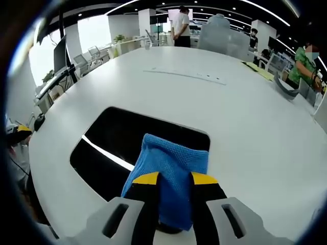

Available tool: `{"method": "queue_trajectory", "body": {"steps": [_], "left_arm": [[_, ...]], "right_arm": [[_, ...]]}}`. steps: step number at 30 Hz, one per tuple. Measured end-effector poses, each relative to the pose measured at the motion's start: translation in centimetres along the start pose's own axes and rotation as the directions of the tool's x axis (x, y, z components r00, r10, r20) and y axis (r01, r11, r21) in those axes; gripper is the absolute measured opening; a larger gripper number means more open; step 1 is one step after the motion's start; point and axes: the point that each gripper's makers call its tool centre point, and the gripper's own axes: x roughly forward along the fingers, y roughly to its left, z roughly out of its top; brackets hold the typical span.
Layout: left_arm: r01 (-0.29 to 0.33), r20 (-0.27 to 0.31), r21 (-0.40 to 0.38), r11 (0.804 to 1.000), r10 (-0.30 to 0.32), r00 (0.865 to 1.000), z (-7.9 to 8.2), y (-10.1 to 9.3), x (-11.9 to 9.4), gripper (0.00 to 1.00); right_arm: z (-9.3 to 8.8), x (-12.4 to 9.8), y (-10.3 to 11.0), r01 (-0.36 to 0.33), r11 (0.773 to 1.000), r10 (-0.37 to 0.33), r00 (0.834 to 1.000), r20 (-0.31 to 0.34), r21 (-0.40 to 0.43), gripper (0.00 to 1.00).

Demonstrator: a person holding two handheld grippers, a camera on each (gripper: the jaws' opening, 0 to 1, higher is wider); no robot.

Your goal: Wipe the mirror surface with the cleaning cloth until all visible marks leave the cleaned area.

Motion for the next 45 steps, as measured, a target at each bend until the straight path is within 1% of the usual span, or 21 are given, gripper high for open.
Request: {"method": "queue_trajectory", "body": {"steps": [3, 12, 17, 20, 27, 34, 45], "left_arm": [[-0.005, -0.006, 0.007, 1.000, 0.005, 1.000, -0.2, 0.2, -0.1, 0.99], [-0.003, 0.005, 0.007, 1.000, 0.003, 1.000, 0.2, 0.3, -0.2, 0.99], [0.001, 0.007, -0.003, 1.000, -0.001, 1.000, 0.0, 0.1, -0.2, 0.99], [0.004, -0.001, -0.001, 1.000, -0.004, 1.000, -0.5, 0.2, -0.3, 0.99], [-0.003, 0.004, -0.010, 1.000, 0.003, 1.000, -0.7, 0.8, -0.9, 0.99], [0.002, 0.004, -0.004, 1.000, -0.002, 1.000, -1.0, 1.0, -1.3, 0.99], [0.017, -0.010, 0.025, 1.000, -0.017, 1.000, -1.5, 1.1, -1.0, 0.99]], "right_arm": [[0.1, 0.1, 0.2, -0.001, 1.000, 0.001, 1.000, -0.004, 0.000, 0.19], [0.2, 0.2, 0.8, -0.012, 1.000, 0.012, 1.000, -0.008, -0.010, 0.18], [0.3, 0.3, 1.1, -0.007, 1.000, 0.006, 1.000, -0.017, -0.011, 0.15], [0.3, 0.3, 1.3, -0.002, 1.000, 0.001, 1.000, -0.021, -0.010, 0.13], [0.6, 0.6, 1.4, 0.029, 0.999, -0.028, 0.999, -0.040, 0.027, 0.09], [0.7, 0.7, 1.5, 0.052, 0.997, -0.049, 0.997, -0.055, 0.063, 0.08], [1.0, 0.9, 2.8, 0.053, 0.995, -0.048, 0.997, -0.062, 0.080, 0.09]]}}
